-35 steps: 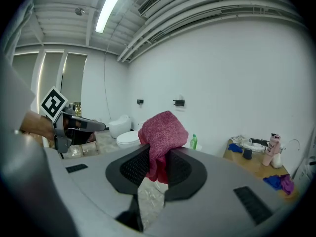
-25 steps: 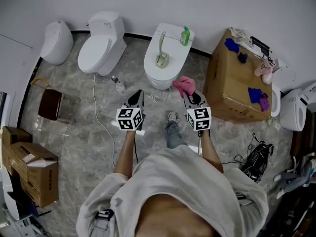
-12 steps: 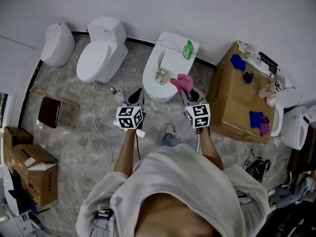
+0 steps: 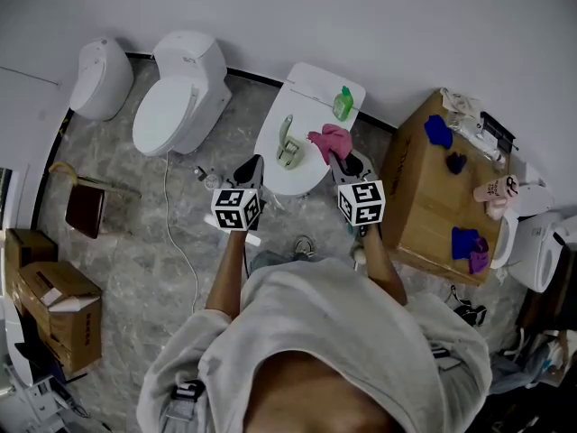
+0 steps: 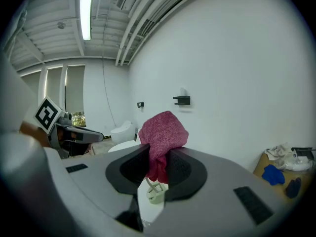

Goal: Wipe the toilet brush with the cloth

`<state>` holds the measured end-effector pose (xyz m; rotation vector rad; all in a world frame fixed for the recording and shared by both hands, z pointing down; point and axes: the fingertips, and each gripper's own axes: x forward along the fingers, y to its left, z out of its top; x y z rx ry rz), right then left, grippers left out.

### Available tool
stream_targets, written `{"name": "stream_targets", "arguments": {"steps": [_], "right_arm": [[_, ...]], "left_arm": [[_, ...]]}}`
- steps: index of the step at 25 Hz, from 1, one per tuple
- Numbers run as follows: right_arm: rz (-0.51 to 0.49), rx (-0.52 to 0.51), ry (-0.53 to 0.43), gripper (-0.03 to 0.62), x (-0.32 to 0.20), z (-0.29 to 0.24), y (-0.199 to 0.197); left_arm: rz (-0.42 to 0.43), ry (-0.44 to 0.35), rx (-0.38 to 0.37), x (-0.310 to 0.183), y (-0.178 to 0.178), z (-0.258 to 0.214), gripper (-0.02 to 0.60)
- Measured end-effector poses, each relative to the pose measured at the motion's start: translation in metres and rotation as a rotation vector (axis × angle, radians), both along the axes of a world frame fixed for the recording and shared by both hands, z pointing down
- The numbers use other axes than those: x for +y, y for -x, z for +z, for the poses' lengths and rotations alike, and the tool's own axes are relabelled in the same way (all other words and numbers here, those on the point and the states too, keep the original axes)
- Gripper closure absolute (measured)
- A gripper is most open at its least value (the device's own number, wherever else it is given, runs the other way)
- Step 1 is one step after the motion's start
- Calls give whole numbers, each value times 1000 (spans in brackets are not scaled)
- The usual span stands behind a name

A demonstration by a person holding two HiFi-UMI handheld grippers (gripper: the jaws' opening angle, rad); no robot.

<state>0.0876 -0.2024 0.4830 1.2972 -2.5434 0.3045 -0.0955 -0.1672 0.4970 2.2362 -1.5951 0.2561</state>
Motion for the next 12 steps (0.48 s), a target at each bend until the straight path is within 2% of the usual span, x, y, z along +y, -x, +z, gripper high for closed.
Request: {"name": "stream_targets", "arguments": {"steps": [6, 12], "right_arm": [[16, -23, 55, 505, -20, 16, 1], [44, 3, 128, 505, -32, 48, 6]], "left_arm": [[12, 43, -7, -13, 0, 15, 559], [77, 83, -15, -32, -5, 34, 558]]}}
